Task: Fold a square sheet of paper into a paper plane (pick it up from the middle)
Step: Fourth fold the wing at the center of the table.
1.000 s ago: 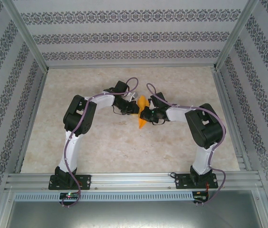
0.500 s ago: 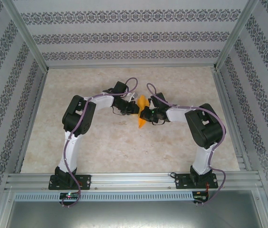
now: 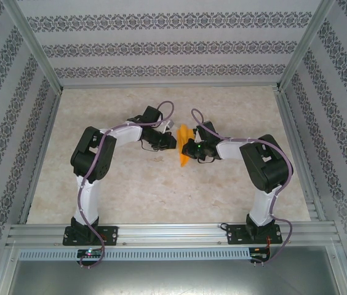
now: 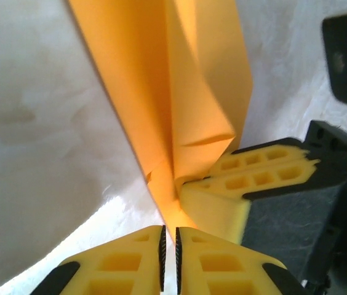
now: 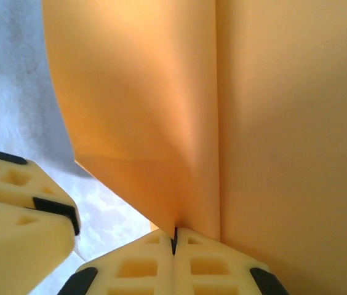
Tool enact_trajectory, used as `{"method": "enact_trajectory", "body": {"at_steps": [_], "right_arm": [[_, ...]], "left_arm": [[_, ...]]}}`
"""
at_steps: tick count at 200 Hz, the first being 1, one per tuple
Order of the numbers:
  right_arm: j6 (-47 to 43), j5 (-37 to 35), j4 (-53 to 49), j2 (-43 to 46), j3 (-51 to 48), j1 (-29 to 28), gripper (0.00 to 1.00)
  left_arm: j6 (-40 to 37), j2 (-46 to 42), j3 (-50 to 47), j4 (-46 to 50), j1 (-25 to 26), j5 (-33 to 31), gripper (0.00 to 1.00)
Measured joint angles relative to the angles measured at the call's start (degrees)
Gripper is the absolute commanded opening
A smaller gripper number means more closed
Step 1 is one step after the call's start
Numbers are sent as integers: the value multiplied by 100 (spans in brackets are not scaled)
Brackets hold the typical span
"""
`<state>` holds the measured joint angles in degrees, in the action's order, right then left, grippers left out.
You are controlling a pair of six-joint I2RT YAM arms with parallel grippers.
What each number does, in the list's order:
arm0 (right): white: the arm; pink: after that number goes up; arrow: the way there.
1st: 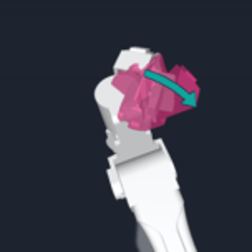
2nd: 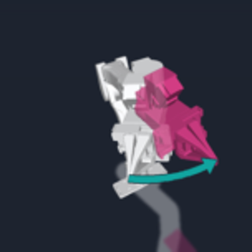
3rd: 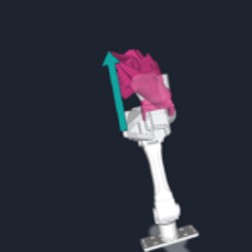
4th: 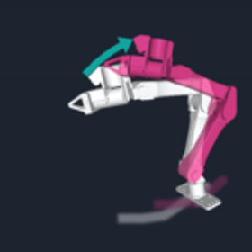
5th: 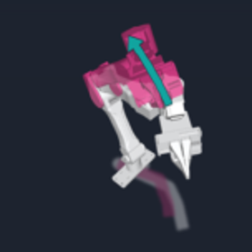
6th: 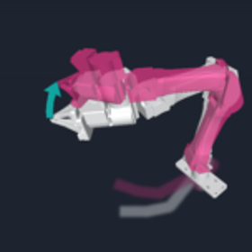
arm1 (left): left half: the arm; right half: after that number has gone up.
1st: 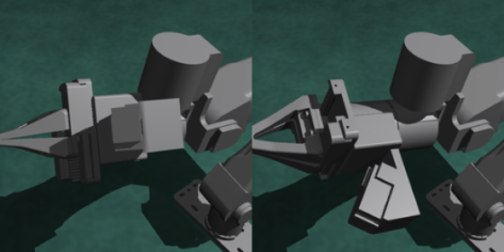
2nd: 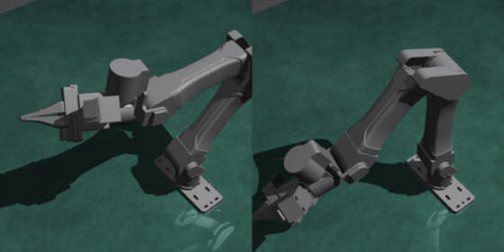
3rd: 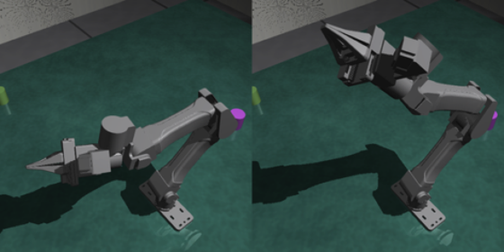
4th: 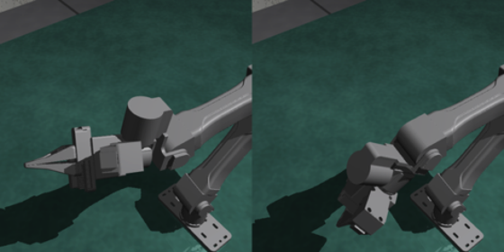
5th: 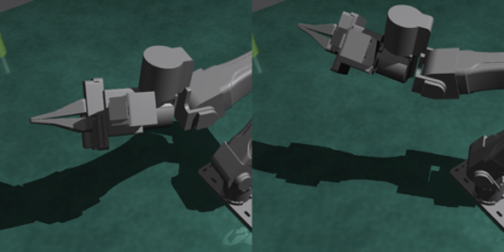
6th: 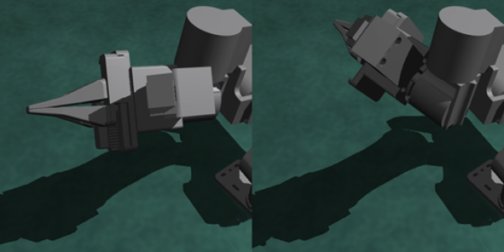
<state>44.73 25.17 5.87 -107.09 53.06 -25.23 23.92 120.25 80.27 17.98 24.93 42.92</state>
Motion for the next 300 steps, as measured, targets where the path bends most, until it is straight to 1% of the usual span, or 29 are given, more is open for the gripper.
{"method": "enact_trajectory", "body": {"at_steps": [28, 87, 118, 168, 218, 300], "right_arm": [[35, 31, 22, 22, -26, 13, 3], [74, 114, 50, 55, -90, 37, 2], [160, 151, 109, 61, -105, 37, 2], [219, 201, 149, 247, -111, 37, 2], [315, 275, 208, 247, -111, 37, 2], [468, 393, 339, 146, -111, 76, 2]], "left_arm": [[216, 4, -168, -203, 63, 74, 11], [466, 138, -160, -555, 214, 190, 9], [505, 328, -160, -577, 212, 208, 8], [501, 343, -144, -584, 210, 168, 8], [483, 378, -96, -542, 208, 190, 7], [485, 382, -96, -549, 201, 208, 0]]}}
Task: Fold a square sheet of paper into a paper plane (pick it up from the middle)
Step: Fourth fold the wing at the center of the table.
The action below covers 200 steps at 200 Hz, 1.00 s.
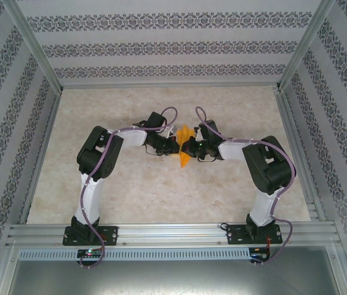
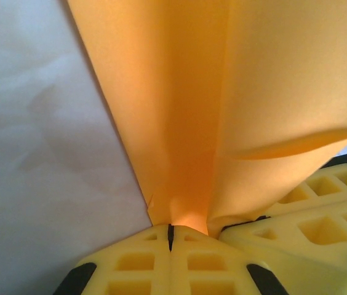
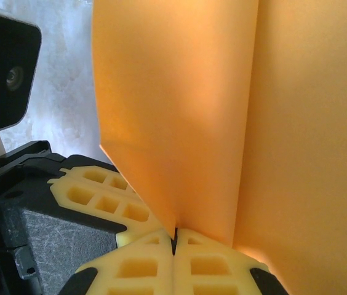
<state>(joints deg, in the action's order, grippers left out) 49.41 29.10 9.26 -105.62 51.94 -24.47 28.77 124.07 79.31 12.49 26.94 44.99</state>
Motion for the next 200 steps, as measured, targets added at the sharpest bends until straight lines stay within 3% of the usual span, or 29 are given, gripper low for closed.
{"method": "enact_trajectory", "body": {"at_steps": [200], "right_arm": [[533, 507, 1029, -372, -273, 186, 3]], "left_arm": [[282, 0, -83, -155, -57, 98, 0]]}}
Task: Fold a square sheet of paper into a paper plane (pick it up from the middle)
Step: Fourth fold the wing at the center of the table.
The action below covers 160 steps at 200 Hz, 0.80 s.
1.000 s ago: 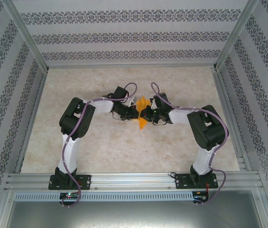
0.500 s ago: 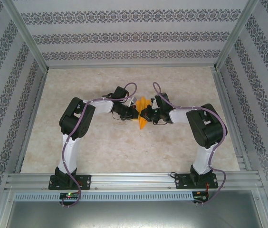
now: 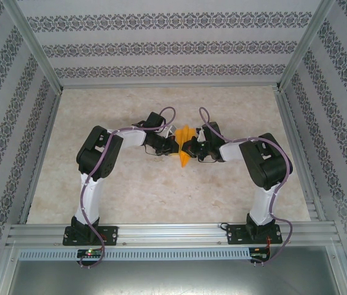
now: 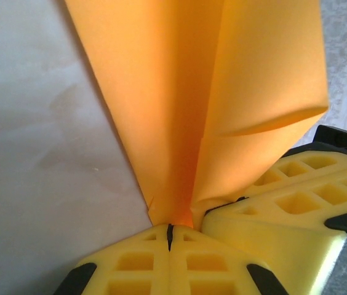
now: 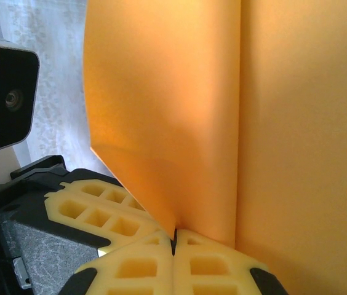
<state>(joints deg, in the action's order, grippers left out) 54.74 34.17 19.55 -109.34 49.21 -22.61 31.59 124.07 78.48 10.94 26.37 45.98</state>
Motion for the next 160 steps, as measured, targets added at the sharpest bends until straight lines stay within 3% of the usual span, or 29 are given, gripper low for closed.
{"method": "enact_trajectory", "body": {"at_steps": [26, 67, 116, 137, 160], "right_arm": [[-81, -59, -61, 0, 15, -2, 3], [-177, -304, -70, -101, 55, -52, 4], [-245, -474, -59, -136, 133, -127, 5], [-286, -487, -125, -133, 164, -129, 8], [-378, -474, -125, -107, 168, -146, 18]], "left_arm": [[0, -2, -4, -9, -13, 11, 0], [-28, -52, -4, 15, -15, -116, 13], [-111, -210, 24, 140, -31, -363, 21], [-177, -302, 120, 240, -61, -490, 25], [-225, -424, 264, 315, -101, -621, 29]]}}
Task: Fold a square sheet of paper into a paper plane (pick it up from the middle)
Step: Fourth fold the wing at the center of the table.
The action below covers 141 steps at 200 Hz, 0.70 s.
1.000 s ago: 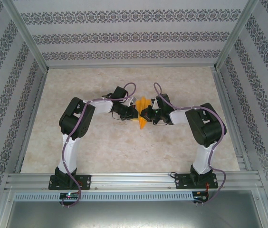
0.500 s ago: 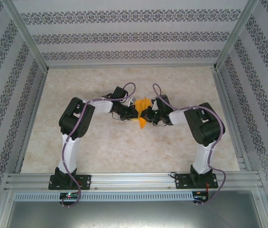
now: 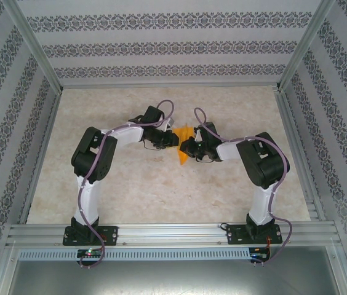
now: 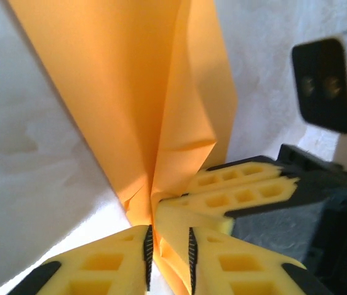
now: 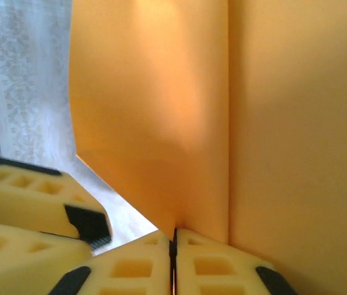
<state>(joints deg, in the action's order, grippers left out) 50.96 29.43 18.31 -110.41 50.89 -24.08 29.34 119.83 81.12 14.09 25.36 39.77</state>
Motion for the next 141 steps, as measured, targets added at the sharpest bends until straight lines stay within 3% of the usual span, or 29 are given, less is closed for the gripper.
{"method": "enact_trajectory", "body": {"at_steps": [45, 141], "right_arm": [[-190, -107, -28, 85, 39, -116, 31], [-472, -282, -79, 186, 0, -170, 34]], "left_arm": [[-39, -42, 350, 52, -114, -61, 34], [-201, 669, 1305, 597, -118, 153, 35]]}}
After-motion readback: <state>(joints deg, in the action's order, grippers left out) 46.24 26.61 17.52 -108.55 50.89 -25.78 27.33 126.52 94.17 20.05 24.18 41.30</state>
